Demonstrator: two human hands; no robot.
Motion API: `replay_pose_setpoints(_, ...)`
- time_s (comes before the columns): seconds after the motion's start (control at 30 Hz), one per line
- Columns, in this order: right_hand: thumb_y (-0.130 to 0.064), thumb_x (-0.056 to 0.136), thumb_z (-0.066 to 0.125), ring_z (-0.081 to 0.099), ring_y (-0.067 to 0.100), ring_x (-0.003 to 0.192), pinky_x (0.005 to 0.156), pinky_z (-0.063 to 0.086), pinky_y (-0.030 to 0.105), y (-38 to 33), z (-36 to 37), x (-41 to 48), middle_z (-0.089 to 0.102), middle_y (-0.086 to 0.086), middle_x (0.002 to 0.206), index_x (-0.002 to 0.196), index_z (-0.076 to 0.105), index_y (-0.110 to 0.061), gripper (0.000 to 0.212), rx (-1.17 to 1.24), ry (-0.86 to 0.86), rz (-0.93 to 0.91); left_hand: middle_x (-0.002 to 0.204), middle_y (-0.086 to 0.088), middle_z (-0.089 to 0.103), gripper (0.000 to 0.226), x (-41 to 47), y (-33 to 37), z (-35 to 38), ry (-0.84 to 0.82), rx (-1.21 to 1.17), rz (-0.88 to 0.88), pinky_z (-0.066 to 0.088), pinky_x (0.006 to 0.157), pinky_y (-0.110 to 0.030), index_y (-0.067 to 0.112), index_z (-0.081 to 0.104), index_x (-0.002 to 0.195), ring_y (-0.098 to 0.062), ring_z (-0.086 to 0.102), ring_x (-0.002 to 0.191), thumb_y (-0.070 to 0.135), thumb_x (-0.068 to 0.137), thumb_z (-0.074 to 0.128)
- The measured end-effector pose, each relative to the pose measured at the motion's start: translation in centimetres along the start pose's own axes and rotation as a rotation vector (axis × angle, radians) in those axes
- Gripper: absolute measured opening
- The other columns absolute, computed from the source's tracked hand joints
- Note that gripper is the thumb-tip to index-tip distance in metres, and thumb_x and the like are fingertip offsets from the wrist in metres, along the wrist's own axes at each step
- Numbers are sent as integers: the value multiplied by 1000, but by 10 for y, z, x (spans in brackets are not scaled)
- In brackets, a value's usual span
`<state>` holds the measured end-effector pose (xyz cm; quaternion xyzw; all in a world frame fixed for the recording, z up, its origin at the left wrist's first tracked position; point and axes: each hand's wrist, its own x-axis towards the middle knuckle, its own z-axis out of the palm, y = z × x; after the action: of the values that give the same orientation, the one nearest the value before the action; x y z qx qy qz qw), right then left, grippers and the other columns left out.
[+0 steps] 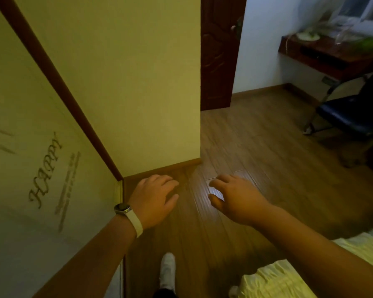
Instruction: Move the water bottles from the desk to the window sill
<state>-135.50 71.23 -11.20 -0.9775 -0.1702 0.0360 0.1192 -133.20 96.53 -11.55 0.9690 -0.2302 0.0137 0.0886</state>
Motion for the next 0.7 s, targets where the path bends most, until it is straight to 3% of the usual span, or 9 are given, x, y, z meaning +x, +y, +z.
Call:
replay_pose_setpoints(0.37,-56,97,37,47,16,126,104,38,37,6,-10,155,50,-6,141,138,45,-32,49,-67,-8,249,138,5,55,40,183,-127,10,-43,-64,218,35,102,-36,30,58,131,-19,47,127,44,94,51)
replay_pose_setpoints(0.57,-56,96,37,49,17,123,100,40,35,19,-19,203,52,-6,139,137,48,-30,50,-79,5,351,130,0,61,37,258,-139,3,-36,-46,403,39,96,-37,24,63,125,-24,54,120,40,93,55)
replay_pose_setpoints(0.7,-60,92,31,50,16,122,98,43,36,40,-25,228,52,-7,136,134,48,-33,53,-74,22,414,137,0,56,41,303,-134,6,-62,-47,484,35,101,-36,25,59,132,-23,50,125,41,95,51)
